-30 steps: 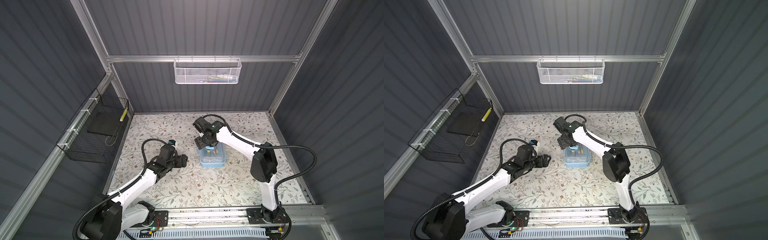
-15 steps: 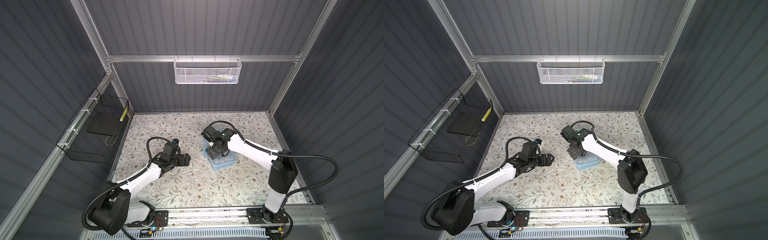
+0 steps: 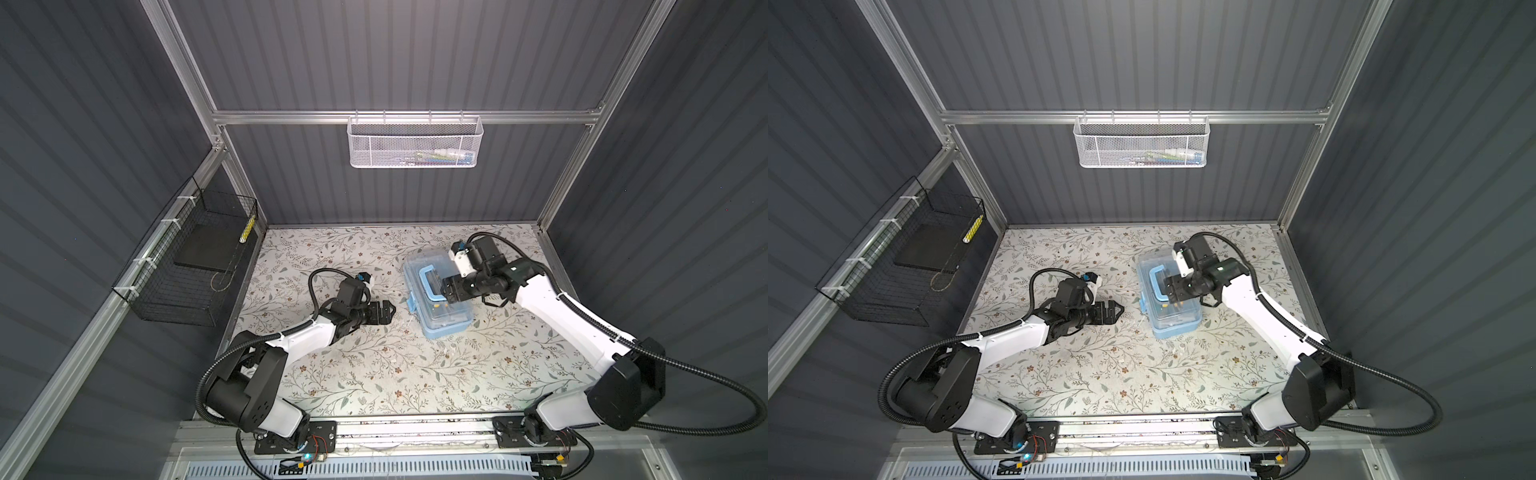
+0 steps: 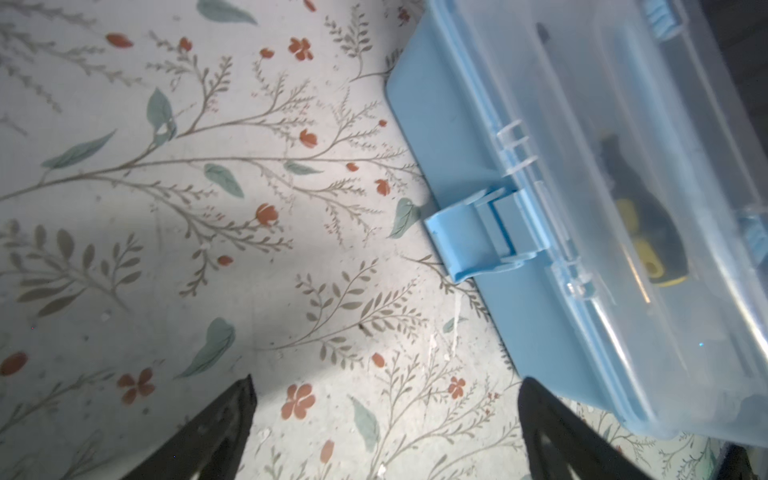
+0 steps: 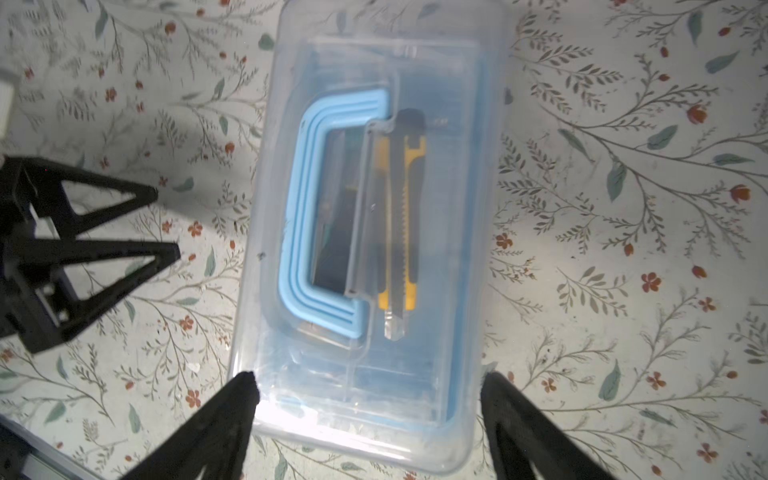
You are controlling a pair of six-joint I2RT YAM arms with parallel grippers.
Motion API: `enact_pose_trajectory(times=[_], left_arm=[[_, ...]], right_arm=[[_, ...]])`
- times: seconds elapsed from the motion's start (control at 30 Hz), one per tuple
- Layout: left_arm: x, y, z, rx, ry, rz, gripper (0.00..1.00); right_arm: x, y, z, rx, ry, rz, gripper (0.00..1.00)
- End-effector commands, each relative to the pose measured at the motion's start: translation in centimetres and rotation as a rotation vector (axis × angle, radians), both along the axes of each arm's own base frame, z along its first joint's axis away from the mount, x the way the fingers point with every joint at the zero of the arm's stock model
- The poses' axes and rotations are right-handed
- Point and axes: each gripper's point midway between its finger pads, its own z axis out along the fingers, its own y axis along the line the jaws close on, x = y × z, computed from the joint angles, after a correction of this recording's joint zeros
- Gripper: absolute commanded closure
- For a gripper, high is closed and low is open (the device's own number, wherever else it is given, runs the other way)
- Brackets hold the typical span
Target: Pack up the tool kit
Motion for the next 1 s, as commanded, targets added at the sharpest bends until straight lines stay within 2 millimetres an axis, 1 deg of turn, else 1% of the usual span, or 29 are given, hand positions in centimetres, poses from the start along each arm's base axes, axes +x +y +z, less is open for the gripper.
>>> enact_pose_trajectory(times=[0.0,0.03,0.07,0.17,0.27,0.33,0.4,0.5,0.73,0.9,0.97], left_arm=[[0.5,-0.3,-0.1,0.258,-0.118,-0.043,0.0],[0.6,-0.1,-0.5,0.319,-0.131,-0.061,0.0],[0.7,-0.2,-0.8,0.333,-0.141,-0.082,0.0],[0.3,-1.3,-1.3,0.317,-0.198,-0.17,0.0],[0.6,-0.7,-2.3,0.375,-0.206,-0.17,0.0],[0.9,-0.8,-2.8,0.388,-0.211,-0.177,0.0],[1.2,-1.7,-3.1,0.361,-0.21,-0.193,0.0],[1.0,-3.4,-3.3,0.328,-0.224,-0.244,0.0],[1.0,-4.6,-4.1,0.307,-0.221,-0.278,0.0],[2.2,-4.8,-5.0,0.318,-0.212,-0.227,0.0],[2.5,-5.0,-4.9,0.307,-0.227,-0.219,0.0]], right_arm=[[2.7,0.0,1.3,0.192,-0.043,-0.036,0.13],[3.3,-0.1,1.5,0.217,-0.052,-0.04,0.12],[3.9,-0.2,1.6,0.242,-0.056,-0.045,0.12],[5.4,0.3,1.9,0.324,-0.042,-0.027,0.12],[6.5,0.4,2.0,0.368,-0.043,-0.025,0.12],[7.2,0.5,2.1,0.407,-0.054,-0.023,0.12],[7.9,0.4,1.7,0.43,-0.046,-0.036,0.11],[8.9,0.5,1.0,0.448,-0.032,-0.045,0.12],[9.6,0.6,0.3,0.484,-0.025,-0.049,0.12],[9.8,0.8,-0.7,0.519,-0.001,-0.053,0.12],[9.8,1.0,-1.2,0.526,0.014,-0.051,0.12]])
